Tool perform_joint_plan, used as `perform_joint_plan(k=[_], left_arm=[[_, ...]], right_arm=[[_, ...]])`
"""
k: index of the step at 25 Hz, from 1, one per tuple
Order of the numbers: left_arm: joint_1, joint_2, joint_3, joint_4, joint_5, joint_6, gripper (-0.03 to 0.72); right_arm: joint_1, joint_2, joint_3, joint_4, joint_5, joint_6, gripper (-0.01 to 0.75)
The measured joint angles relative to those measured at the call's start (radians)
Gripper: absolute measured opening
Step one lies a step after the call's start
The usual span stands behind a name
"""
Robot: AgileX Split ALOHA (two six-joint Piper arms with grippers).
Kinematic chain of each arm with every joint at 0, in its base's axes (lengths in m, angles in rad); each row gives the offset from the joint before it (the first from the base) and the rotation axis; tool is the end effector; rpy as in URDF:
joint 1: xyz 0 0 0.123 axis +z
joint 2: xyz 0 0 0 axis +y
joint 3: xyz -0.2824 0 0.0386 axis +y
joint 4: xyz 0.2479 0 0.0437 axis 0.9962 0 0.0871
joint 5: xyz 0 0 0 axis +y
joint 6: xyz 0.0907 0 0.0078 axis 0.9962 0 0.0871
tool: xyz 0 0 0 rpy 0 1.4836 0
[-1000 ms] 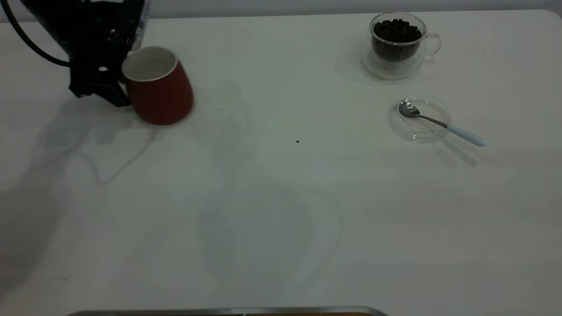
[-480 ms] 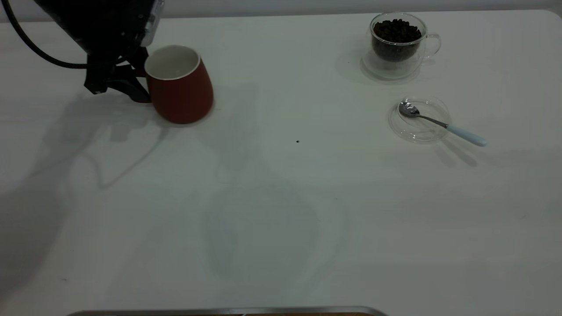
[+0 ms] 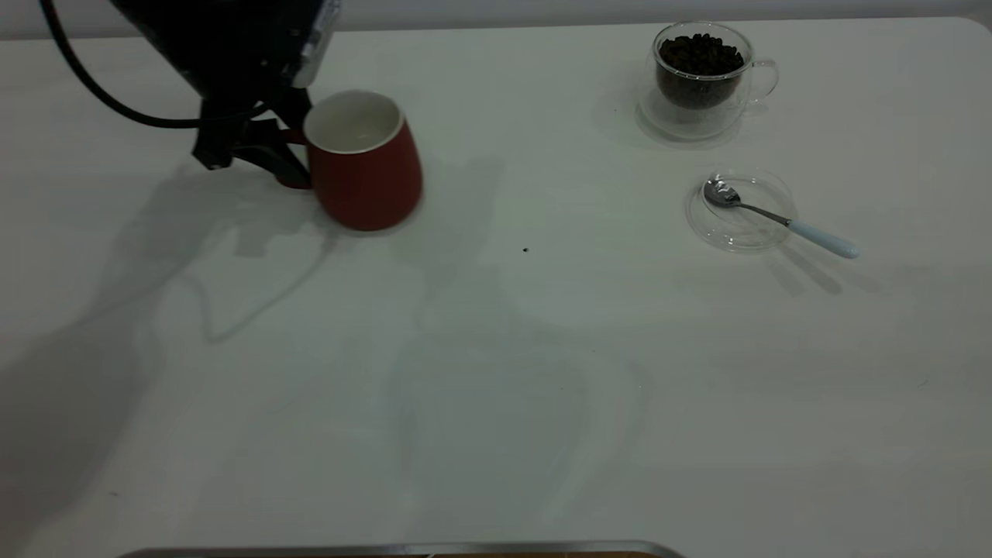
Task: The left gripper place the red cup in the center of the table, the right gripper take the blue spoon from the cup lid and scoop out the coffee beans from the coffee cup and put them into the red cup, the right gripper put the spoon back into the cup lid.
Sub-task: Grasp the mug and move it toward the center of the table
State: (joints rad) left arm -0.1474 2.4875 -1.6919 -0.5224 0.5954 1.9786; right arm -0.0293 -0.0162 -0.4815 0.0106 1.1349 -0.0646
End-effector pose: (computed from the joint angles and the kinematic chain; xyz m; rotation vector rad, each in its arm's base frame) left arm 0.4717 -0.0958 0.0350 2.0607 1.7581 -0.0079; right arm -0.0085 0.0011 0.2661 -0.0384 2.1207 -0.0429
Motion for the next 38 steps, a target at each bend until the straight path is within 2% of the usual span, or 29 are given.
perform_joint_plan(k=[12,28,38], left_arm=[[-0.082,0.034,0.0,-0.071,-0.036,-0.009,0.516],[-0.115,0.037,0.0,-0.123,-0.055,-0.063,0.516],[-0.103,-0.037,0.0,-0.052,0.066,-0.125,0.516]], right_arm=[[0.0,0.0,0.0,0.0,0.0,0.0,0.398],[0.0,0.0,0.0,0.0,0.0,0.0,0.398],[0.0,0.0,0.0,0.0,0.0,0.0,0.398]])
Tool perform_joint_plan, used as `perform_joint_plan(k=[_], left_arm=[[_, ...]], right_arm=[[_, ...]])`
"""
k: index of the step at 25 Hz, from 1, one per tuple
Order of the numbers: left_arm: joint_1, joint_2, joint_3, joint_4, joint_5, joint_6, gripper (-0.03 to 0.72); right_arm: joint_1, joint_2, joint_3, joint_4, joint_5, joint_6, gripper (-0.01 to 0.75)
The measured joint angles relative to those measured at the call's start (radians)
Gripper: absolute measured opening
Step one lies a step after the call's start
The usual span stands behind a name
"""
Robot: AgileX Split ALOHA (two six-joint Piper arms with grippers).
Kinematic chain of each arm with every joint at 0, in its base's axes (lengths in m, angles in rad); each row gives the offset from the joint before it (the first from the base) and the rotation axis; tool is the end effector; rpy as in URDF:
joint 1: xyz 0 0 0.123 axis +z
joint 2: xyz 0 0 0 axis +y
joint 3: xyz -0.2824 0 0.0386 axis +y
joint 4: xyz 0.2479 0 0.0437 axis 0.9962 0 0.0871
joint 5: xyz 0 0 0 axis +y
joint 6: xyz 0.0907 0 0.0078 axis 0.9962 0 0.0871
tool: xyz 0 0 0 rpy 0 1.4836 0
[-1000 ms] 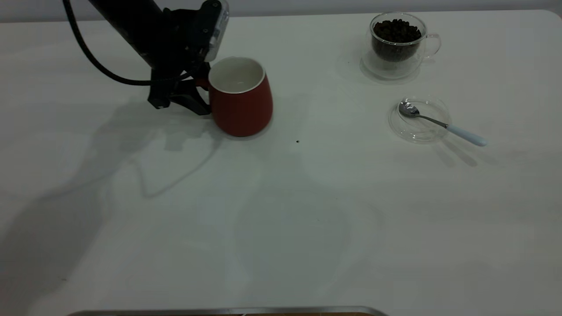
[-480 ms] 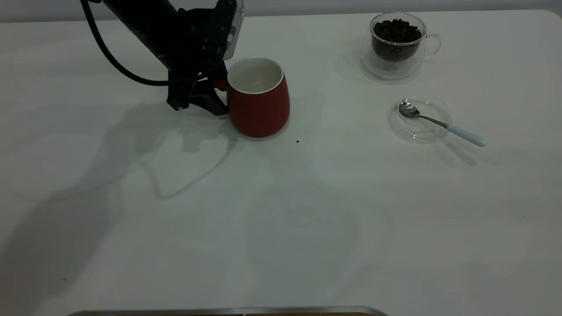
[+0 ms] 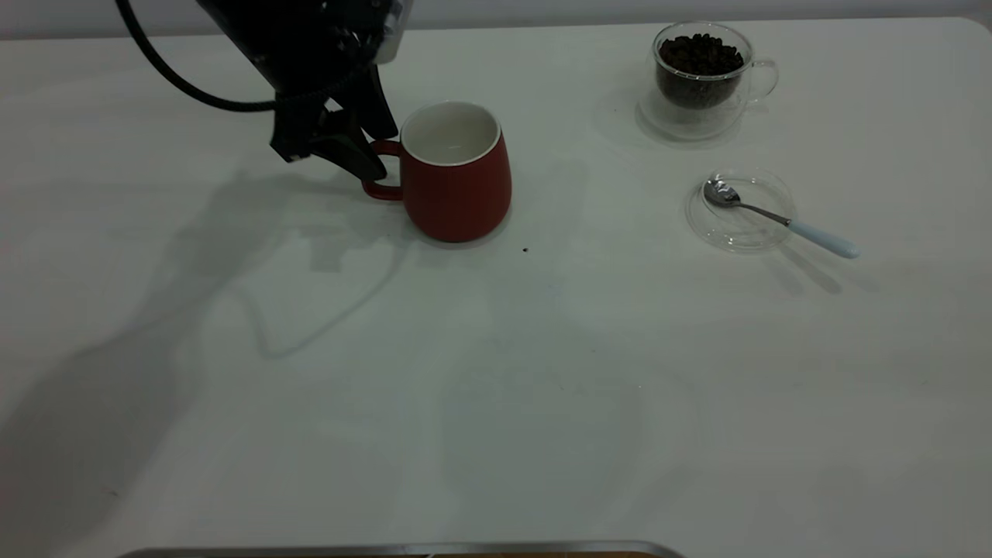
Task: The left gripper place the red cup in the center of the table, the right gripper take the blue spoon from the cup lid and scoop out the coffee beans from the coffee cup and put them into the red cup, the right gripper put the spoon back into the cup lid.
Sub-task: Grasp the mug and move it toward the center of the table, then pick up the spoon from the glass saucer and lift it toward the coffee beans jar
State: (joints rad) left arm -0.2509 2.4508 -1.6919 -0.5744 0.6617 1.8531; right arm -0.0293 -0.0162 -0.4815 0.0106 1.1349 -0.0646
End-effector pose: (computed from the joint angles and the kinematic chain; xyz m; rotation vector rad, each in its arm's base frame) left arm 0.4565 -0.1484 0.0528 2.0089 1.7874 -0.1578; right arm -0.0085 0.0011 0.2661 -0.0384 2.1207 -0.0429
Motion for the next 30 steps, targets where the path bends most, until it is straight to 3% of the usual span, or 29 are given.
perform_joint_plan(k=[7,12,26,30], left_arm=[[0.0,-0.094,0.0,0.043,0.056,-0.122,0.516],[0.0,-0.25,0.0,0.052,0.164,-0.244,0.516],[0.0,-0.928,0.0,0.264,0.343,-1.064,0.516],[0.0,-1.102,0.0,0.354,0.453,-1.247,0.516]], right_arm=[[0.0,0.0,0.0,0.0,0.0,0.0,0.398],[0.0,0.0,0.0,0.0,0.0,0.0,0.398],[0.0,0.0,0.0,0.0,0.0,0.0,0.398],[0.0,0.0,0.0,0.0,0.0,0.0,0.398]])
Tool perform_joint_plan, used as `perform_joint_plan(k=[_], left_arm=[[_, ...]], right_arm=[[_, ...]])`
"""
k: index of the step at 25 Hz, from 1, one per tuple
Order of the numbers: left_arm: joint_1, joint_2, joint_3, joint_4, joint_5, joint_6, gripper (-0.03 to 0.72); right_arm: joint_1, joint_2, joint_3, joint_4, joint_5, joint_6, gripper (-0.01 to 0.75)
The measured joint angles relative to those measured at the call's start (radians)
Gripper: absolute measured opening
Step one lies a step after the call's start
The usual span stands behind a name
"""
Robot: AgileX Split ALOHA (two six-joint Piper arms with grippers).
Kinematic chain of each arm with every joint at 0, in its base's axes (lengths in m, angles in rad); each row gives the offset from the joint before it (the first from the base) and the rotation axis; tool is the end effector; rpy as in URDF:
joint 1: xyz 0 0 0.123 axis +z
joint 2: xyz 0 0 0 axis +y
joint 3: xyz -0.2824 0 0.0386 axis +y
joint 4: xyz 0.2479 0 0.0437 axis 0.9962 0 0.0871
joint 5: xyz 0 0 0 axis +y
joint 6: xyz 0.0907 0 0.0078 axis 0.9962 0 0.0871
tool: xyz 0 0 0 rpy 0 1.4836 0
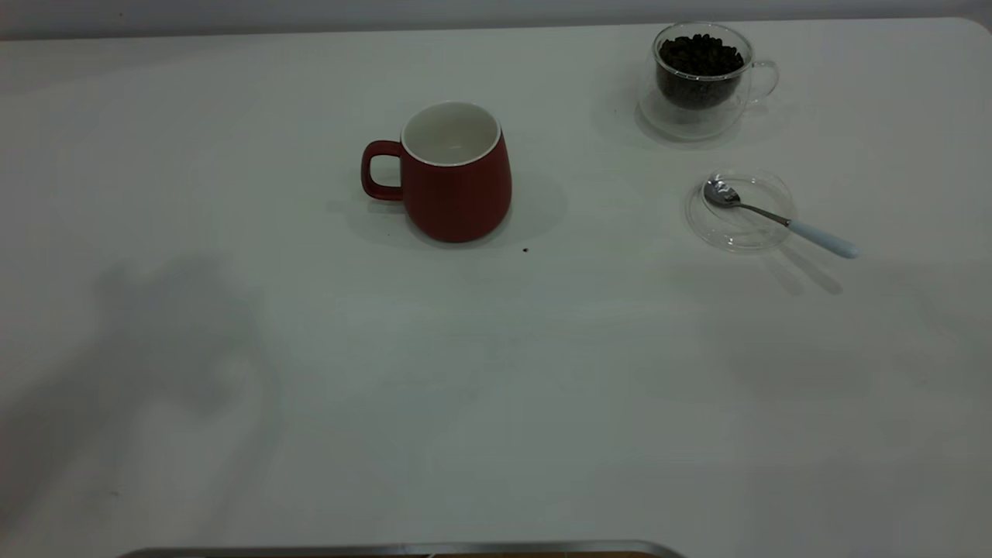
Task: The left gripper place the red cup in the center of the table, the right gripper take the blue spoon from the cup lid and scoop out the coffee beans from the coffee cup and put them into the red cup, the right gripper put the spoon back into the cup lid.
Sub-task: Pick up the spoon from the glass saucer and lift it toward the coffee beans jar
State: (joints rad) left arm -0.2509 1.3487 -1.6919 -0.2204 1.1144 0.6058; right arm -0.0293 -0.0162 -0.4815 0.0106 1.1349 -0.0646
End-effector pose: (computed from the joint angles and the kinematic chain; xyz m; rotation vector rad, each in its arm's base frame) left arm 0.2511 -0.0828 0.4757 0.9234 2.0308 -0.0819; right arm -0.0085 0.0011 0.2661 -0.0384 2.1207 -0.0429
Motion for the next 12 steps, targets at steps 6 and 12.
perform_joint_plan(k=[6,12], left_arm=[[0.0,-0.181,0.029,0.085,0.054,-0.204,0.516],[0.0,-0.39,0.324,0.095,0.054,-0.296,0.516]], right_arm=[[0.0,0.0,0.0,0.0,-0.001,0.0,0.398],[0.0,0.0,0.0,0.0,-0.001,0.0,0.398]])
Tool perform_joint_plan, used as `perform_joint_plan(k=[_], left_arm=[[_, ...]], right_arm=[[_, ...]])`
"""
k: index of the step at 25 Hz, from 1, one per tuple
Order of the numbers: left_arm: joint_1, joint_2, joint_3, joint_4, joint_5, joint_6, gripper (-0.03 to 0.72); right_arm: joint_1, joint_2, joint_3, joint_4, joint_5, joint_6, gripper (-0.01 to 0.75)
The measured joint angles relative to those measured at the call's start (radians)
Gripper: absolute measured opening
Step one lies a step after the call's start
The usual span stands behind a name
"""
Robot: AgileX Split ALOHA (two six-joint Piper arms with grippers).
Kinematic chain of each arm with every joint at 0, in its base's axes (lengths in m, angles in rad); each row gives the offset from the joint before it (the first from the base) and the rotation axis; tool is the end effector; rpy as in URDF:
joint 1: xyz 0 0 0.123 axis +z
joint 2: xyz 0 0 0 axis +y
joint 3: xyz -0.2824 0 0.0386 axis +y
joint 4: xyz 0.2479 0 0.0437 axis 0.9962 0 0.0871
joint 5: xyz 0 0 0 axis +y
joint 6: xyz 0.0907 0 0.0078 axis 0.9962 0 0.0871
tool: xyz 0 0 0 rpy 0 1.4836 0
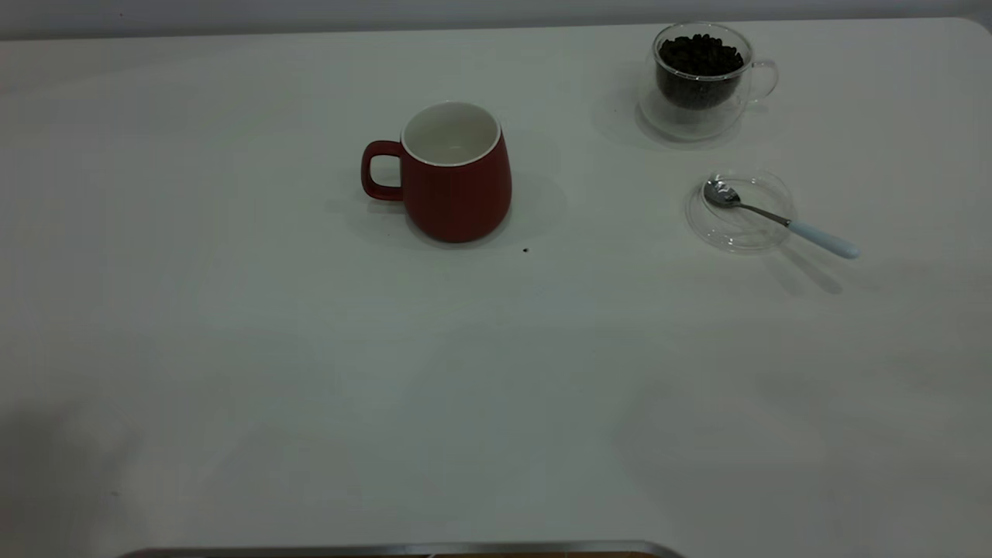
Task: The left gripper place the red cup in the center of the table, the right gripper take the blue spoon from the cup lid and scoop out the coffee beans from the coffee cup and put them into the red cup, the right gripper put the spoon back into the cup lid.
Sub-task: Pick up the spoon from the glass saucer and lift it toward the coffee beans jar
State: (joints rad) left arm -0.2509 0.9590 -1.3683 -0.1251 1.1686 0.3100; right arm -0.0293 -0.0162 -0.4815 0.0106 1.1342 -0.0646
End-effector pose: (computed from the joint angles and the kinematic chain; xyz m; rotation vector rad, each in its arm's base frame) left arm 0.1430 -0.0474 0.4589 0.6264 2.1482 -0.1235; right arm -0.0084 0.0011 0.2661 -0.0384 2.1200 -0.0429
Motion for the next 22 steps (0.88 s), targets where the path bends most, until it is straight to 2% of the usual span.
perform_joint_plan(k=[5,11,15,22], left_arm=[[0.0,-0.174,0.344,0.037,0.0,-0.103,0.516],[0.0,-0.39,0.651,0.1,-0.005,-0.28,0.516],[0.0,-0.522,0.763,0.137,-0.008,-0.351,0.516],[0.0,-0.715,0.877,0.131,-0.031,-0.358,0.516]], right_arm=[[0.0,0.0,0.0,0.0,0.0,0.0,0.398],[0.0,0.0,0.0,0.0,0.0,0.0,0.398],[0.0,0.0,0.0,0.0,0.0,0.0,0.398],[0.0,0.0,0.0,0.0,0.0,0.0,0.398]])
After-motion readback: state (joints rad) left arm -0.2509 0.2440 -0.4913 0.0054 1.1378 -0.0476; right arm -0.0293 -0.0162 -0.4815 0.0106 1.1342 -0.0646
